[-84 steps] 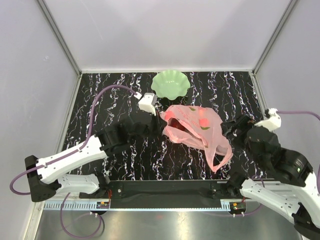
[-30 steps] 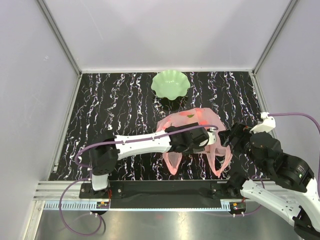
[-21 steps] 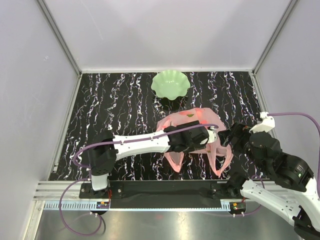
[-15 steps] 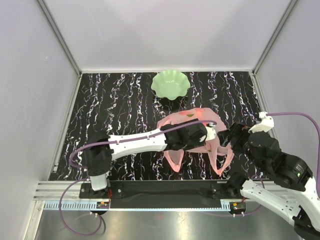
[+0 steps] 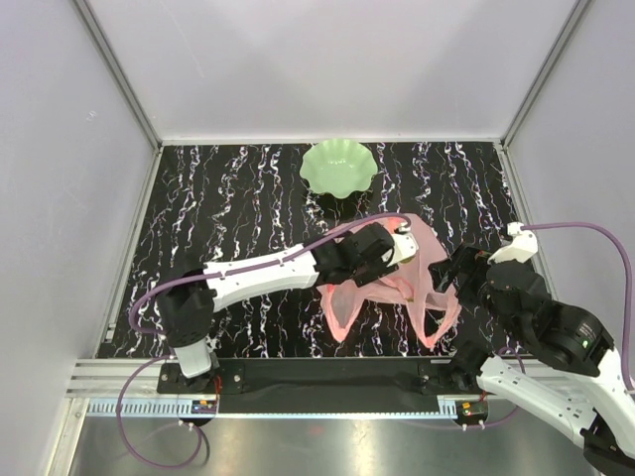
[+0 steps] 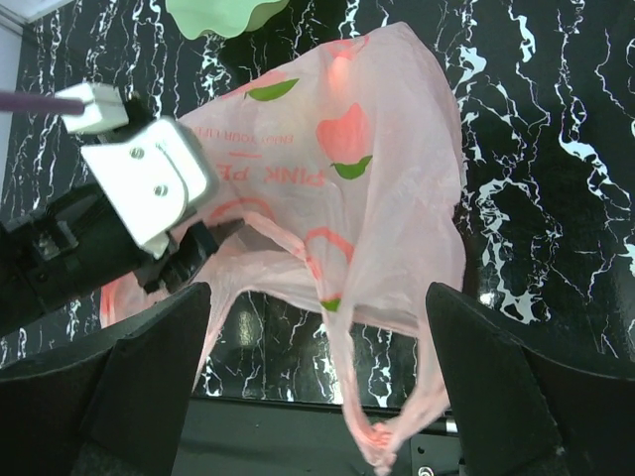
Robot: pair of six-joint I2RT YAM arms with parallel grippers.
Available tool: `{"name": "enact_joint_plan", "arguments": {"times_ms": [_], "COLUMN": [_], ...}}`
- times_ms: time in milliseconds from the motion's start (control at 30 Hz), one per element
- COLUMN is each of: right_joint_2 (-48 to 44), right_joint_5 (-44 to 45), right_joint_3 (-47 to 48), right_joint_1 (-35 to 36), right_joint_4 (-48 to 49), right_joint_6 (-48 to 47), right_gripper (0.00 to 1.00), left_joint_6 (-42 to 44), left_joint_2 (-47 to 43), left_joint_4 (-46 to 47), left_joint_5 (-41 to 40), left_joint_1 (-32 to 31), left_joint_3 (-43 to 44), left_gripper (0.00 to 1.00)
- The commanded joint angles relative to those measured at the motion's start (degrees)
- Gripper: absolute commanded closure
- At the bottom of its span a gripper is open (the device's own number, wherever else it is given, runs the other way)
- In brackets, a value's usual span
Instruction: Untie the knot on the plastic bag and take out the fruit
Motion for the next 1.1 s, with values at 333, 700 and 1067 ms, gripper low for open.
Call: {"name": "enact_joint_plan", "arguments": {"times_ms": [333,700,1067], "right_joint_2": [1.78,1.95,2.22], "right_joint_5": [-2.31,-2.57,-2.66], "right_joint_3": [-1.42,-1.69,-1.86], "right_joint_1": [0.24,0.32,0.32], "right_joint_4": [2.71,2.98,3.51], "right_joint_6": [0.17,0.6,-0.01], "right_gripper": [0.02,0.02,0.02], "left_joint_6": [-2.7,-1.81,-1.46], "left_joint_2": [-8.25,-3.4,-4.29], "left_joint_4": [2.98,4.29,8.96], "left_joint_5": [8.25,-3.16,-11.71], "left_joint_1": [-2.13,-2.22,-2.31], "left_joint_3": [-7.8,-4.8,-4.45], "left_gripper": [0.37,0.38,0.39]}}
